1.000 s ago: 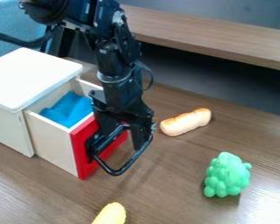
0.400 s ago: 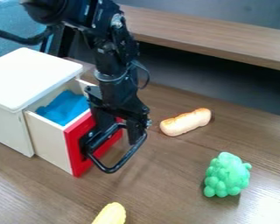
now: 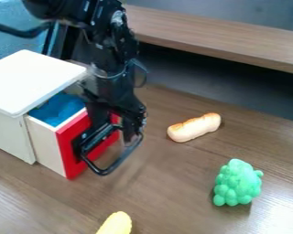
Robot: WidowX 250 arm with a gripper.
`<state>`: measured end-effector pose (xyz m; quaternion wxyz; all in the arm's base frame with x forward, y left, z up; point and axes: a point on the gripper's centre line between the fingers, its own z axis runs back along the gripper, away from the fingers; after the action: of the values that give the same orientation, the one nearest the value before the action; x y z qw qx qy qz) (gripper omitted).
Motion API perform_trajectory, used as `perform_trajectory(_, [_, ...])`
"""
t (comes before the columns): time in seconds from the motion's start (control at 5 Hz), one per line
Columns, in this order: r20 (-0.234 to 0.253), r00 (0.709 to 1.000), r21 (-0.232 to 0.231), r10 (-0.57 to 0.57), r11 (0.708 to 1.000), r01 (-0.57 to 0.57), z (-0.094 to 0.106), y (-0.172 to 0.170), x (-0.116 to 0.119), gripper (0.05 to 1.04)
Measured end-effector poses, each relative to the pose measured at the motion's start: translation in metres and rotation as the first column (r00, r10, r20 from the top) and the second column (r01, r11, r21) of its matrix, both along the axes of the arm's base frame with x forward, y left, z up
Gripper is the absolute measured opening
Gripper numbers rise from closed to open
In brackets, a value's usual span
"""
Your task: Close the drawer
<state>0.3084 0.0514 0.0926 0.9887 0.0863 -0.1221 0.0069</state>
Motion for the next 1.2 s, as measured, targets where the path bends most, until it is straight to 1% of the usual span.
perform_trajectory(0.2, [-0.01,0.999,0.075,0.037,0.996,-0.036,0.005,0.023,-0.002,1.0])
perform_trajectory(0.4, [-0.028,0.997,0.135,0.072,0.989,-0.068,0.006,0.045,-0.006,0.999])
perform_trajectory(0.6, [-0.039,0.994,0.18,0.104,0.979,-0.096,0.009,0.061,-0.011,0.999])
perform_trajectory(0.8, [-0.062,0.99,0.232,0.125,0.967,-0.108,0.006,0.069,-0.014,0.999])
perform_trajectory(1.0, [-0.094,0.988,0.24,0.125,0.966,-0.099,0.0,0.07,-0.016,0.999])
perform_trajectory(1.2, [-0.105,0.99,0.203,0.094,0.977,-0.072,-0.003,0.06,-0.015,0.999])
